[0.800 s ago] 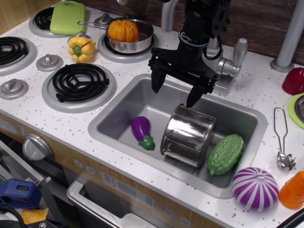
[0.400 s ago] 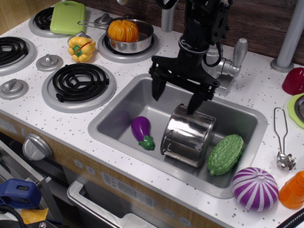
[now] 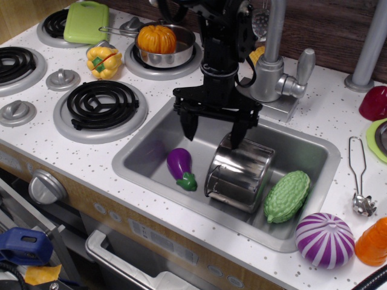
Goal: Flip pot upright in sink
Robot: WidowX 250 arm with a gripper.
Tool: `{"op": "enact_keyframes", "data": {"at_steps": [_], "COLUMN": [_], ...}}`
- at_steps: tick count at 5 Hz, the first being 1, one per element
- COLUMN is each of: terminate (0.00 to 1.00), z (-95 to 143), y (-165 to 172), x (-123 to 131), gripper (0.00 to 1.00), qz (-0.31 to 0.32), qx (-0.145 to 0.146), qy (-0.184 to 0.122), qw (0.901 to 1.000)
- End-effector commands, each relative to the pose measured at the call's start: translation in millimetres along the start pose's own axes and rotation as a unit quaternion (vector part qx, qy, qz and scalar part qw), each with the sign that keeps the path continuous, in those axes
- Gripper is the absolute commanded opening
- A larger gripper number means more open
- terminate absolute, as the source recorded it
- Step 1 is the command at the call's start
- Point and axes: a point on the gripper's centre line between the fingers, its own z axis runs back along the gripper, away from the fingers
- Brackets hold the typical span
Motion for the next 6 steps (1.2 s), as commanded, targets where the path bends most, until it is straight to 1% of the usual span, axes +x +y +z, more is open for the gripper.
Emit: {"op": "enact_keyframes", "data": {"at_steps": [1, 2, 3, 4, 5, 6], "terminate": [0.00, 0.00, 0.00, 0.00, 0.00, 0.00], "z": [13.3, 7.8, -3.3, -7.1, -13.7, -18.6], "y": [4.4, 10.0, 16.7, 15.0, 8.2, 1.2], "x": [11.8, 17.1, 22.6, 24.6, 26.2, 26.4], "gripper": [1.00, 1.00, 1.00, 1.00, 1.00, 1.00], "qz": [0.017, 0.019, 0.020, 0.028, 0.033, 0.037], "qx": [-0.057, -0.083, -0.104, -0.133, -0.161, -0.182], "qy": [-0.062, -0.077, -0.085, -0.075, -0.059, -0.045], "qw": [0.9963, 0.9934, 0.9908, 0.9878, 0.9846, 0.9816]}}
